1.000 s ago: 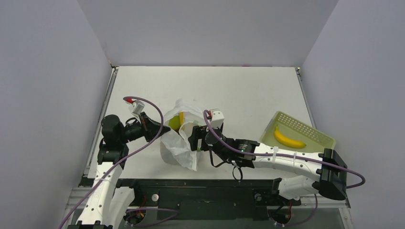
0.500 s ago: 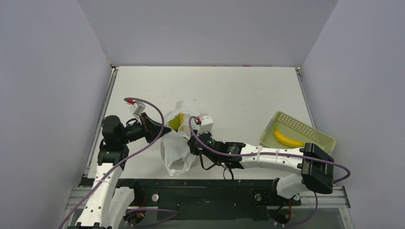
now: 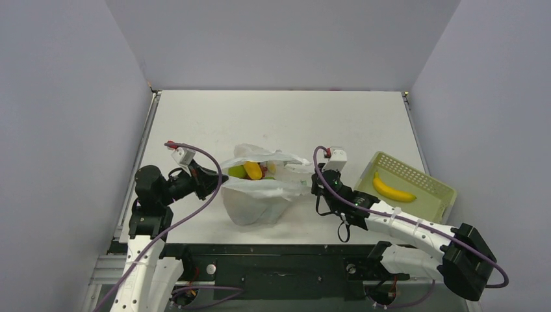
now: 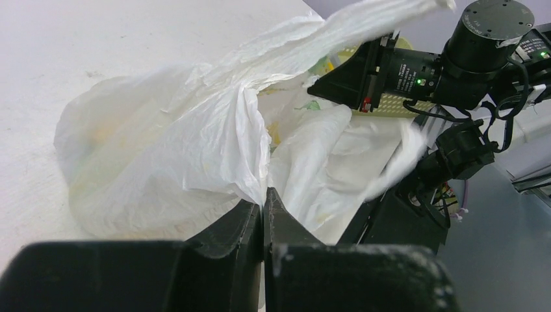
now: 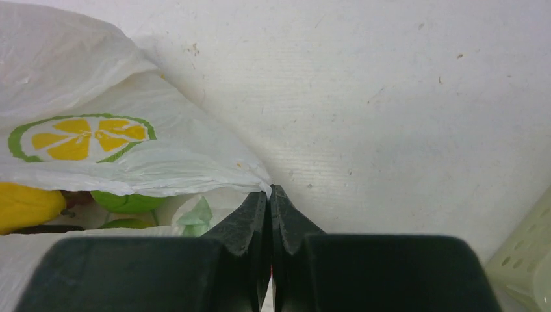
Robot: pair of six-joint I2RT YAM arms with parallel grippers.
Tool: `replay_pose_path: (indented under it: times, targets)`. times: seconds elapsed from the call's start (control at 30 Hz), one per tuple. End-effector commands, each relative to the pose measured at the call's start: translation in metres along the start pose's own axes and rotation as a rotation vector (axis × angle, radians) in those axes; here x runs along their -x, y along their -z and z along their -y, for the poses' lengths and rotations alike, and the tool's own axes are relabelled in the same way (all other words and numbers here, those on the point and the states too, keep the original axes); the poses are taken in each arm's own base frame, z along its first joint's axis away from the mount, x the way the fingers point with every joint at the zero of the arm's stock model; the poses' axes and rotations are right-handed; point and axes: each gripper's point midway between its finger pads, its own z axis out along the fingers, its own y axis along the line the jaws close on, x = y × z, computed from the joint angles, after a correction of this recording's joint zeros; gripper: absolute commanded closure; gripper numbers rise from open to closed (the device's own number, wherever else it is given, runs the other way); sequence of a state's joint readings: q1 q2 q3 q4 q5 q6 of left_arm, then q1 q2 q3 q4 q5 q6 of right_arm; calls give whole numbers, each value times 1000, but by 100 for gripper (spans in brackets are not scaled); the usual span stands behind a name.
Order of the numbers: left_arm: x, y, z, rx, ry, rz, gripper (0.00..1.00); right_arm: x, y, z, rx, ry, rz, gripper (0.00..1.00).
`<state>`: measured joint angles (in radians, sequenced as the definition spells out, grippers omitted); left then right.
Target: Take the fake fruits out of the plastic bag
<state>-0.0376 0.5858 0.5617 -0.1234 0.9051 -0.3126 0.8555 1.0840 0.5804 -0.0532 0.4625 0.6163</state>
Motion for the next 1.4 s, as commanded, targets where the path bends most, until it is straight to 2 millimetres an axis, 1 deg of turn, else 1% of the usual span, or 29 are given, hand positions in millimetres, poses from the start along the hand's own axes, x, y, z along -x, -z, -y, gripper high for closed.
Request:
replay_pose_path:
  times: [0.0, 0.03, 0.17, 0.2, 0.33, 0.4, 0.47, 0.57, 0.6, 0.63, 0.67, 0.7, 0.73, 0.77, 0.83, 0.87, 0.9, 0.97, 1.0, 1.03, 1.07, 1.13, 1.17, 1.2, 1.23, 1.27, 1.3, 1.33, 1.37]
  targets:
    - [18, 2, 0, 25, -62, 34, 100, -7, 2, 2, 36, -8, -26, 100]
    - [18, 3, 1, 22, -63, 35, 100, -6, 3, 2, 37, -14, -29, 99]
    - [18, 2, 2, 11, -61, 33, 100, 3, 15, -6, 90, -3, -63, 79]
    - [18, 2, 2, 9, -62, 33, 100, 11, 22, -8, 100, 0, -61, 72]
    - [17, 0, 5, -18, -53, 27, 100, 41, 51, -15, 163, 12, -26, 55]
    - [17, 0, 6, -25, -50, 27, 100, 54, 69, -28, 248, -4, 4, 49]
    - [16, 0, 6, -31, -47, 26, 100, 63, 90, -48, 359, -20, 34, 46]
    - [16, -1, 7, -40, -43, 25, 100, 68, 128, -90, 559, -28, 81, 45]
    - [15, -1, 8, -45, -43, 24, 100, 65, 134, -98, 597, -30, 85, 45]
    - [15, -1, 8, -46, -40, 24, 100, 66, 149, -117, 682, -49, 99, 45]
    - [14, -2, 7, -47, -36, 22, 100, 61, 154, -125, 718, -55, 95, 45]
    - [15, -2, 7, -48, -37, 22, 100, 58, 166, -145, 800, -72, 91, 46]
    - [14, -3, 7, -50, -32, 20, 100, 55, 170, -155, 837, -76, 83, 48]
    - [14, -3, 7, -50, -30, 18, 100, 49, 175, -172, 887, -72, 58, 55]
    - [13, -4, 6, -51, -22, 12, 100, 46, 168, -187, 882, -67, 29, 64]
    - [12, -4, 5, -53, -18, 8, 100, 49, 161, -187, 845, -65, 41, 64]
    - [12, -4, 5, -54, -17, 7, 100, 51, 152, -189, 803, -54, 41, 57]
    - [12, -5, 5, -55, -15, 5, 100, 57, 126, -177, 652, -19, 53, 42]
    - [12, -5, 5, -55, -16, 5, 100, 64, 113, -166, 571, 6, 76, 37]
    - [11, -5, 6, -57, -14, 2, 100, 62, 104, -161, 509, 54, 52, 30]
    - [11, -5, 6, -57, -12, 1, 100, 62, 89, -152, 441, 104, 51, 29]
    - [10, -5, 6, -61, -14, -2, 100, 62, 73, -133, 335, 196, 43, 29]
    - [10, -5, 7, -63, -13, -3, 100, 68, 71, -129, 305, 214, 58, 36]
    - [10, -5, 6, -64, -12, -4, 100, 73, 63, -115, 227, 262, 83, 46]
    - [10, -5, 7, -69, -13, -6, 100, 79, 61, -110, 192, 278, 102, 52]
    - [10, -5, 8, -72, -13, -7, 100, 88, 55, -97, 123, 308, 128, 64]
    - [10, -5, 8, -75, -13, -8, 100, 98, 52, -92, 95, 311, 145, 71]
    - [10, -5, 9, -78, -13, -9, 100, 111, 44, -83, 47, 322, 164, 84]
    - [9, -5, 9, -83, -13, -11, 100, 119, 39, -78, 23, 324, 173, 93]
